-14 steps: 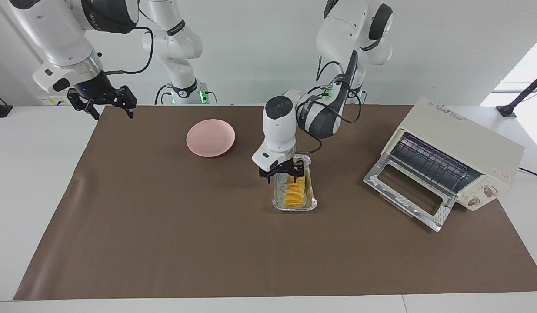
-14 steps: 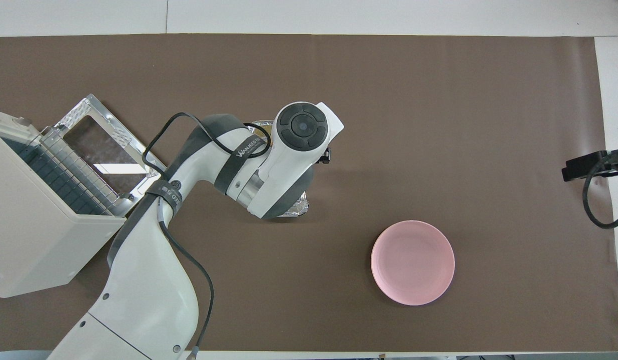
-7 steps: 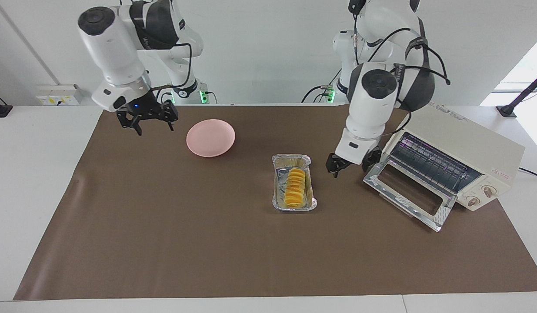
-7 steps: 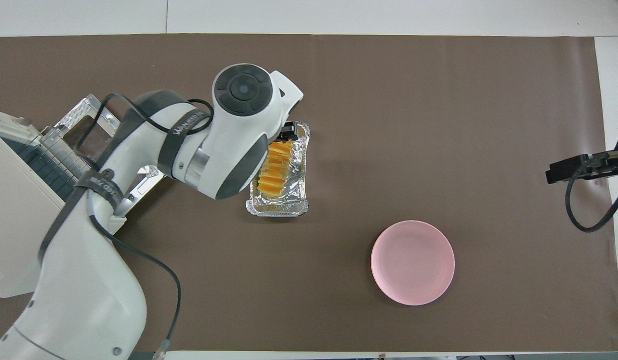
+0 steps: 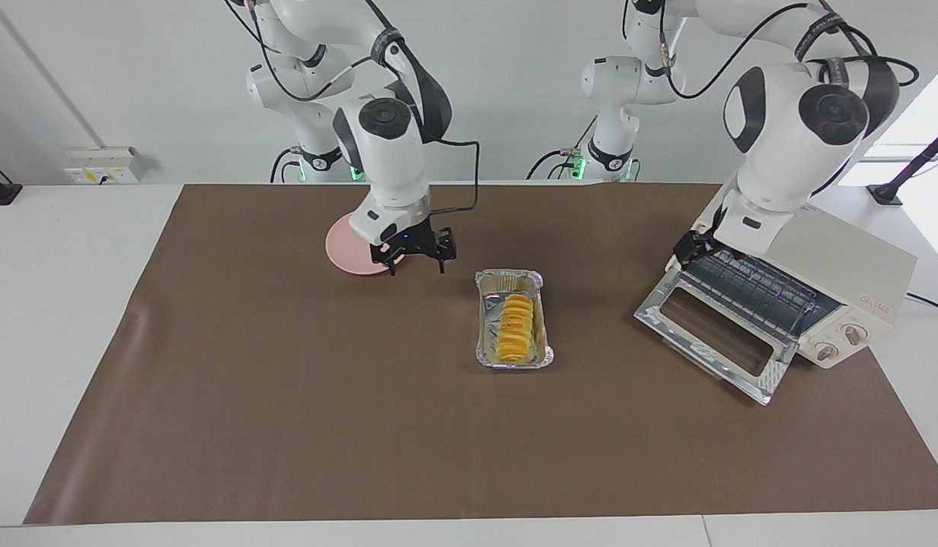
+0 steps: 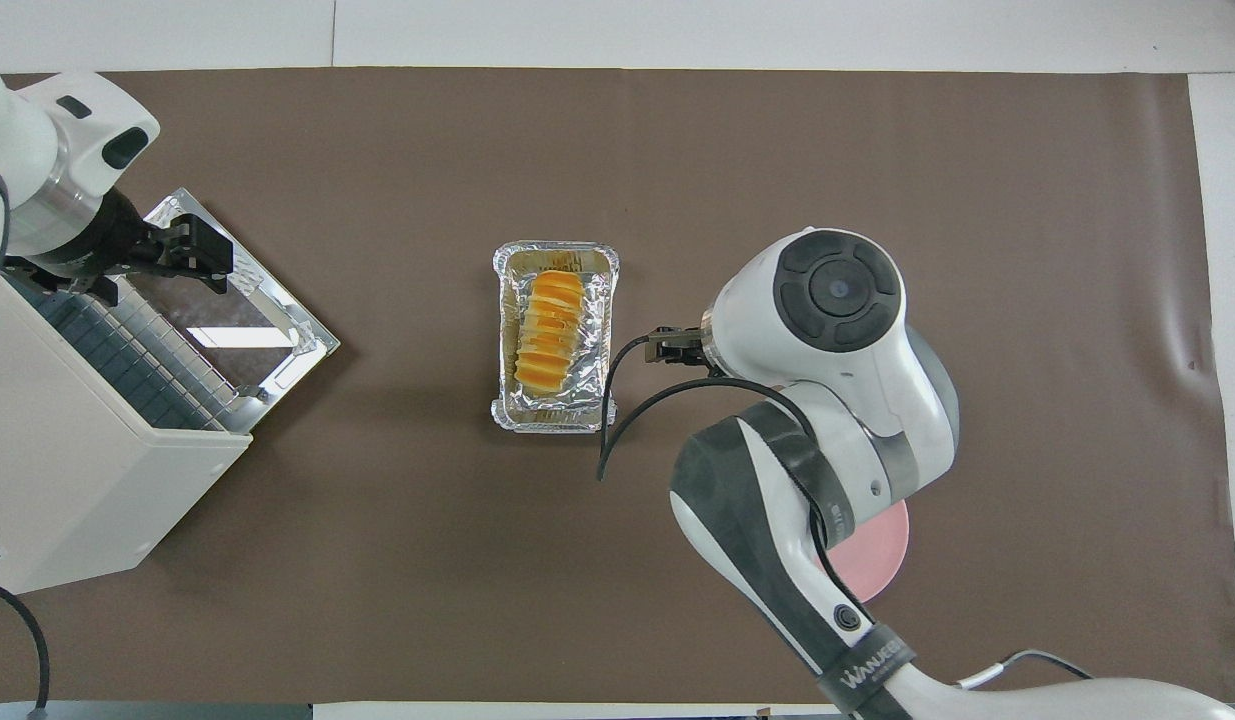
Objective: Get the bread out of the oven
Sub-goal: 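Retract the left gripper while the right gripper grasps the foil tray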
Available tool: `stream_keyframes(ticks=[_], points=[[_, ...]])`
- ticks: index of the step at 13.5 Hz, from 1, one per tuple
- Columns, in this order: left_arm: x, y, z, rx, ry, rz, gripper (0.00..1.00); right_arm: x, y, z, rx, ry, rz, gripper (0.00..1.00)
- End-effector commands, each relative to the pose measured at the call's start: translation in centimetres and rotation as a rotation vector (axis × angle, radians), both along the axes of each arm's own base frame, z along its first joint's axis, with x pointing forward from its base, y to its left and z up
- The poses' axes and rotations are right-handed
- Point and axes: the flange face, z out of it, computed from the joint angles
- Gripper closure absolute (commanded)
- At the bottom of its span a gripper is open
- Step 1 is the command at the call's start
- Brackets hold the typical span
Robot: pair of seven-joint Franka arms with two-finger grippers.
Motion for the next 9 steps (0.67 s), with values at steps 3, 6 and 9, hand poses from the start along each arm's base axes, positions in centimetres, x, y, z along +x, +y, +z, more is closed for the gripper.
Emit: stream_keyframes(ticks=[3,6,9], points=[[-5.8,1.2,0.9,-0.015,0.049,-0.021,0.0,2.9,6.5,-3.9,0.039,0.013,-0.107,0.0],[-5.3,3.0,1.2,-0.046,0.052,-0.063,0.0,4.0,7.5,-7.9,0.144,0.03,-0.24,0.0],[-6.2,3.8,1.1,-0.054,0.091,-0.096,0.0,3.6,7.3,-10.3,0.146,0.02,-0.247,0.0]])
